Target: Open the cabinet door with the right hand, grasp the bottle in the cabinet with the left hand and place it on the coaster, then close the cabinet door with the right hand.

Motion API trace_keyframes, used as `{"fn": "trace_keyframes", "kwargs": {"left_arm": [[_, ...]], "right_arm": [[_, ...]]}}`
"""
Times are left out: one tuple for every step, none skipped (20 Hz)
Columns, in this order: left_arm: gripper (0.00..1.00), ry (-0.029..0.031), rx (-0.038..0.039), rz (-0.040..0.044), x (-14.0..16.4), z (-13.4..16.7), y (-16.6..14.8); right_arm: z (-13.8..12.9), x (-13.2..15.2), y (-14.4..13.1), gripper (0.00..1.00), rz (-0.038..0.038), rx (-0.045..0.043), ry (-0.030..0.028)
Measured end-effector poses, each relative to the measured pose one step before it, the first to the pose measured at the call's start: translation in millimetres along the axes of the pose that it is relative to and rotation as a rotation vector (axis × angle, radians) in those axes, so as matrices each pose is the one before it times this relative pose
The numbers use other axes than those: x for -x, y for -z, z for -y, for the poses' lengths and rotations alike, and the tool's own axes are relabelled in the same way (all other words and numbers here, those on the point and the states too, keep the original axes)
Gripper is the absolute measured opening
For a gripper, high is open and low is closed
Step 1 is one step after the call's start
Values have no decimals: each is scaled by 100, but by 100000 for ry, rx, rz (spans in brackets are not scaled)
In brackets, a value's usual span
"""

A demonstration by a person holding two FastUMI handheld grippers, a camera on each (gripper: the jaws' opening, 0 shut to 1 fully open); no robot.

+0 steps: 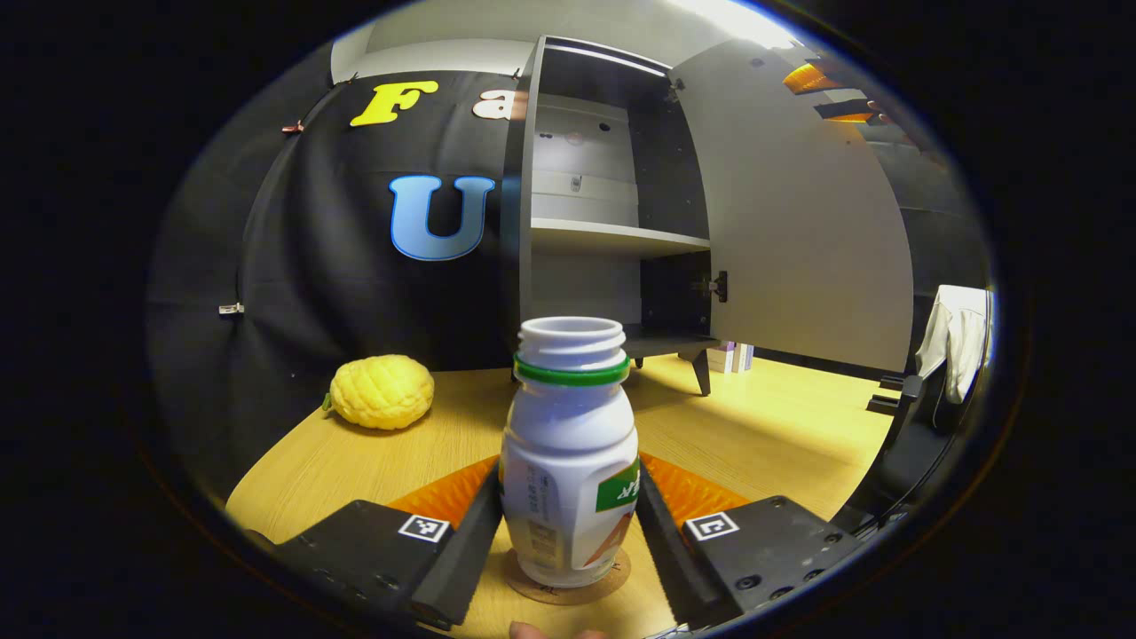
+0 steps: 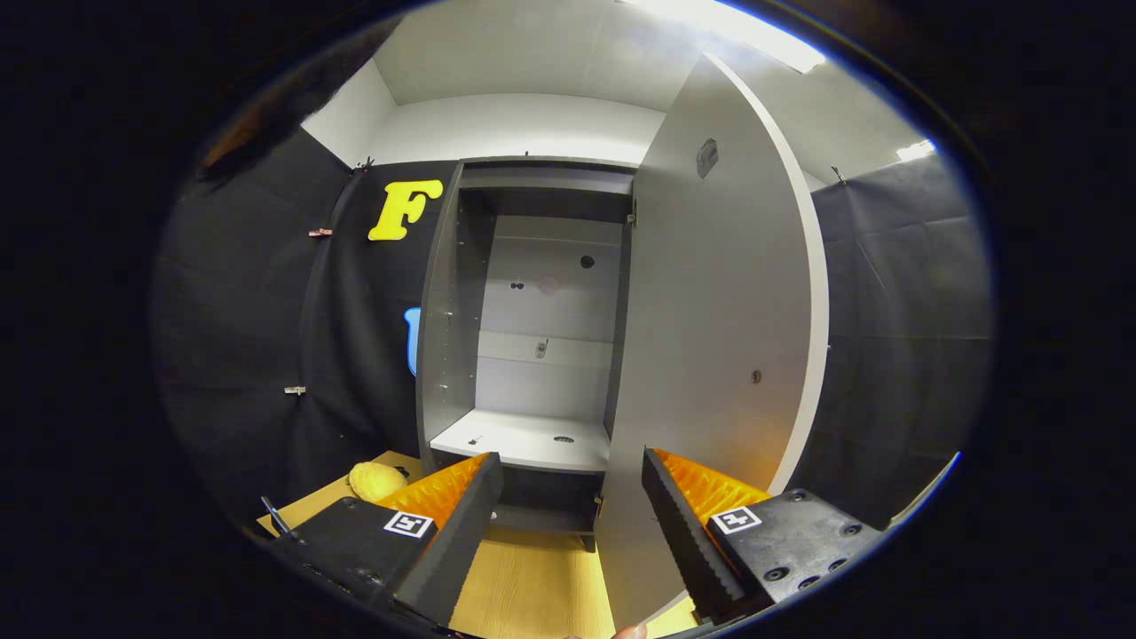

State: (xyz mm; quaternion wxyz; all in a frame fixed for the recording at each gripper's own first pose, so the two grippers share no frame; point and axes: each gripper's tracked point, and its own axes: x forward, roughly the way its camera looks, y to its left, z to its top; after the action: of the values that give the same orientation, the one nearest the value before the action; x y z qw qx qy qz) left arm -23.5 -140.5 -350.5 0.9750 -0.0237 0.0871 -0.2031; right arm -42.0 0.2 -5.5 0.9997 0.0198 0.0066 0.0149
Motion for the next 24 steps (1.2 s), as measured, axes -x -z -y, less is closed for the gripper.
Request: {"fn": "trace_keyframes", "kwargs": {"left_arm": [[86,-279,-32,-533,47,-57,106],[87,-269,-147,-462,168,-125,78],[91,-469,-98,-442,87,-123,39],[92,109,202,-1056,137,35,413],[93,387,343,-1134,184,7,234],[93,655,237,-1465,238,189,368],[93,421,-31,-1343,309,205,286],[93,-16,-299,-998,405,55,256],[93,-88,-31,-883,442,47,150],[93,26,344,-809,542,106,382],[93,-212,593,-606,511,27,77],[93,-305,573,-1008,615,0,139],[93,-855,554,-972,655,-10,-81],[93,-942,944,-783,833,-10,108],[93,-587,1100,-576,826,45,-218],[93,-492,898,-51,924,185,-359],[93,-874,749,624,851,92,-829],[93,-1461,249,1147,1005,-77,-1005],[93,-1870,-415,1628,834,-195,-1410],[93,-1654,-846,1581,656,-227,-1471],[93,-1744,-754,1829,543,-298,-1528],[93,-1933,-105,2138,546,-457,-1498],[93,-1711,397,1729,353,-445,-1533],[93,-1762,78,1806,348,-301,-1371]], "right_arm": [[80,52,65,98,1,-57,74],[82,148,-10,98,-34,-90,-23],[87,85,25,98,-88,-24,-142],[4,54,81,97,-184,44,-89],[38,58,101,97,-173,-31,-192],[40,69,61,97,-177,-275,7],[22,28,68,97,-142,-821,-352],[-42,187,72,97,-197,-1165,-518],[-120,253,98,97,57,-1229,-1046],[-124,314,65,97,161,-557,-1046],[97,341,60,97,267,189,-525],[173,505,24,94,459,514,-370],[122,471,-12,98,237,106,-609],[88,676,-38,97,147,-472,-822],[210,635,-7,97,143,-631,-544],[252,643,4,94,-251,-582,-291],[463,610,87,98,-845,-641,918],[802,706,40,97,-1029,-1474,2395],[791,661,6,94,-626,-2249,2223],[728,661,-24,98,-558,-2121,2173],[914,571,-73,98,-477,-1223,2176],[1037,497,80,94,-457,-239,2412],[1237,308,-22,98,-266,254,2515],[1149,231,-165,94,64,-12,2324]]}}
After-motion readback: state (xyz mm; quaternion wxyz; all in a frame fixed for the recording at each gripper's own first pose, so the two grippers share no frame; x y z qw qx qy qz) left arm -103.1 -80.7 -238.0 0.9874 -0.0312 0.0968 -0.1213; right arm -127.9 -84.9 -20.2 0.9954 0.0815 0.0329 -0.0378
